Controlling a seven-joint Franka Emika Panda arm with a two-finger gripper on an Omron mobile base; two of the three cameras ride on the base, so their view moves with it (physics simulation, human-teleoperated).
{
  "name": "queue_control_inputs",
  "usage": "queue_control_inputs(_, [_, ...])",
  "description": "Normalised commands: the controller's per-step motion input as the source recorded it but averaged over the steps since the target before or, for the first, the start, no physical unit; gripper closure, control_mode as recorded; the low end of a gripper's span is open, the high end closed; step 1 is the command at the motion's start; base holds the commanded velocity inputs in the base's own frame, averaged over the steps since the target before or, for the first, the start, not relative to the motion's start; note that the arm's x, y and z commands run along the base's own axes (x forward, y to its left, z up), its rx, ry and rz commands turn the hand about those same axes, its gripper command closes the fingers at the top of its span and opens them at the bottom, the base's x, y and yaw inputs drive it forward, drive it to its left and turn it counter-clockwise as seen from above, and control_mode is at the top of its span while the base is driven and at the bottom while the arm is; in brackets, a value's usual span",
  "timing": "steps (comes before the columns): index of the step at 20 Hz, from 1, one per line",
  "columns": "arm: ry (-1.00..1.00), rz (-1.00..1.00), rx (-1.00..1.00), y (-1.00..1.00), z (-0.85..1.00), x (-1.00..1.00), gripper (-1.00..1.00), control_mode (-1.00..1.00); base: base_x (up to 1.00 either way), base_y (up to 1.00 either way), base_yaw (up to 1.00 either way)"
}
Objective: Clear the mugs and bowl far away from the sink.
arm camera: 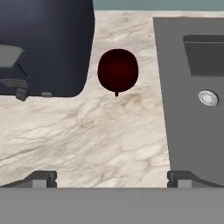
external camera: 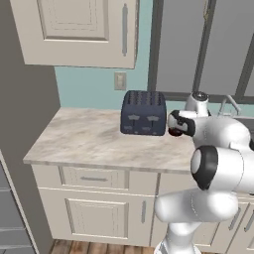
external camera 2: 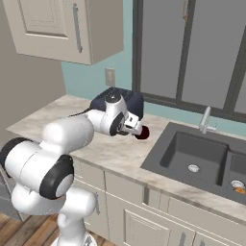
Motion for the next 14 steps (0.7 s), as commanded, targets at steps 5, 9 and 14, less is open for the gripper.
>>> queue_control_inputs(5, [0.05,0.0,0.0,-0.1,-0.46,0.39,-1.0,-1.0,0.0,0.0,0.0])
queue_control_inputs(9, [0.0,0.02,0.02,-0.16,-0.38,0.19,-1.0,-1.0,0.0,0.0,0.0])
queue_control_inputs(14, [0.0,0.01,0.02,-0.11,-0.04,0.14,-1.0,-1.0,0.0,0.0,0.0])
